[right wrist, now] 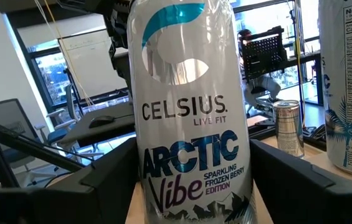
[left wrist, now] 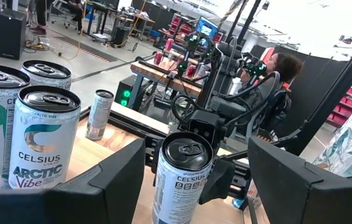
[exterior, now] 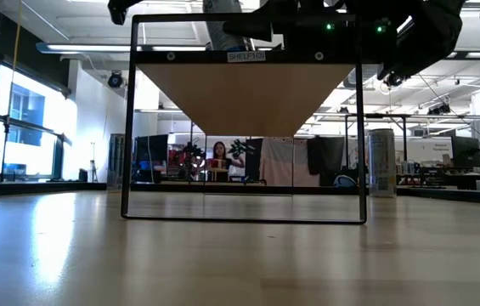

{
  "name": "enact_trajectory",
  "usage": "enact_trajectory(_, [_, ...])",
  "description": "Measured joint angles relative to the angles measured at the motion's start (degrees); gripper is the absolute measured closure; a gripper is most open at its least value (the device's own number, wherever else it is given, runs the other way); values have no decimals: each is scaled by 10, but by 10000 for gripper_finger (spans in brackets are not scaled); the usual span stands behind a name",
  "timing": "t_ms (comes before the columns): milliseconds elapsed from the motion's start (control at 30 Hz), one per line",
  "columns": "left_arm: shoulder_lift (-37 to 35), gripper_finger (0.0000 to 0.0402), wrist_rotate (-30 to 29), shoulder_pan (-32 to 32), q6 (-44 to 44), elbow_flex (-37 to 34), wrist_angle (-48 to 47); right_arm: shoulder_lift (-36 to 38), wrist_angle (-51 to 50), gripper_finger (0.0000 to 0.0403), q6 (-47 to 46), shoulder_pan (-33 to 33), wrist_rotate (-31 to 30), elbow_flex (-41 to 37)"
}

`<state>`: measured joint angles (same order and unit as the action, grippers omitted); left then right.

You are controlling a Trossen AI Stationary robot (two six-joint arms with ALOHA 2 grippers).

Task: Place canned beverage on shelf
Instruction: Put the white blue soda can on the shelf aligned with the white blue soda can

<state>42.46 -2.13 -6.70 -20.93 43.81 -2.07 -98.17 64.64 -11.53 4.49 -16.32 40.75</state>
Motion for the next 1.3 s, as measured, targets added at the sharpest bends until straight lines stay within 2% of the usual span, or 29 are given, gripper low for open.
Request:
enact_trajectory(433, [0, 149, 0, 0, 2, 0, -2, -2, -31, 72, -5, 0, 2, -2])
enact_trajectory(567, [32, 149, 15, 0, 37, 0, -76, 0, -29, 70, -33, 0, 3, -2])
enact_trajectory(667, [39, 149, 67, 0, 34, -1, -124, 0, -40, 70, -39, 0, 3, -1])
enact_trajectory(767, [26, 149, 94, 0, 33, 0, -147, 0, -52, 70, -45, 0, 4, -1])
enact_trajectory(1133, [-46, 149, 90, -10, 97, 0, -206, 0, -54, 70, -56, 0, 4, -1])
enact_trajectory(1300, [-54, 149, 95, -13, 107, 0, -235, 16, -72, 70, -50, 0, 4, -1])
